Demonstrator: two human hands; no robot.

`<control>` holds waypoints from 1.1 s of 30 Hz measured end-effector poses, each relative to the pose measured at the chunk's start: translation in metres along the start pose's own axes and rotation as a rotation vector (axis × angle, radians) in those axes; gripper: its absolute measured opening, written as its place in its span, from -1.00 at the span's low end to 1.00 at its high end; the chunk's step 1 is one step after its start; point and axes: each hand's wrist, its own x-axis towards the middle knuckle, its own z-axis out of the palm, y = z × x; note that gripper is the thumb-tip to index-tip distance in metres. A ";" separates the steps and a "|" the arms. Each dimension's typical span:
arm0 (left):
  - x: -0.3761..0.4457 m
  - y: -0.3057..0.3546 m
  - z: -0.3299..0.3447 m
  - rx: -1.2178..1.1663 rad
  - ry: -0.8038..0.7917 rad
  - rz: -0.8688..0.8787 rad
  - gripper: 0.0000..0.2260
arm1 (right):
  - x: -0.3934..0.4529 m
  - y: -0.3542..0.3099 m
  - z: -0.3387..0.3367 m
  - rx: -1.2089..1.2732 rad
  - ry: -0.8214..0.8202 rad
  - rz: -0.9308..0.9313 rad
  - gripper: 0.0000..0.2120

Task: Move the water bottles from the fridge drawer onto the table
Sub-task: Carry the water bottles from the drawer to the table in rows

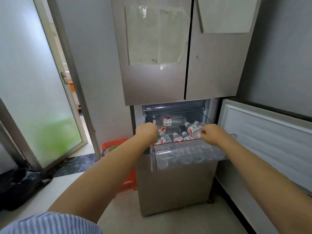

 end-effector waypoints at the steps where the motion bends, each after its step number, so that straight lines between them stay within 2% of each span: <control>1: 0.023 0.002 0.003 -0.003 -0.010 0.012 -0.82 | 0.018 0.006 0.002 -0.011 -0.017 0.017 -0.85; 5: 0.106 0.023 0.024 -0.104 -0.099 0.052 -0.82 | 0.079 0.036 0.012 -0.033 -0.095 0.086 -0.87; 8: 0.156 0.049 0.055 -0.207 -0.214 0.067 -0.78 | 0.120 0.067 0.028 -0.015 -0.157 0.140 -0.78; 14: 0.236 0.104 0.107 -0.396 -0.336 0.005 -0.73 | 0.206 0.125 0.063 0.043 -0.248 0.204 -0.72; 21: 0.321 0.152 0.155 -0.801 -0.381 -0.367 -0.58 | 0.303 0.160 0.128 0.161 -0.370 0.070 -0.74; 24: 0.347 0.167 0.171 -0.994 -0.367 -0.526 -0.62 | 0.329 0.166 0.153 0.261 -0.358 0.073 -0.72; 27: 0.371 0.169 0.186 -1.175 -0.372 -0.596 -0.70 | 0.347 0.169 0.174 0.265 -0.357 0.114 -0.56; 29: 0.381 0.172 0.183 -1.173 -0.362 -0.626 -0.77 | 0.357 0.170 0.181 0.285 -0.332 0.190 -0.41; 30: 0.386 0.174 0.179 -1.305 -0.346 -0.567 -0.75 | 0.361 0.171 0.183 0.297 -0.327 0.230 -0.35; 32: 0.389 0.183 0.171 -1.653 -0.363 -0.307 -0.67 | 0.367 0.170 0.185 0.302 -0.359 0.285 -0.28; 33: 0.389 0.183 0.171 -1.755 -0.282 -0.251 -0.68 | 0.367 0.169 0.185 0.299 -0.372 0.297 -0.31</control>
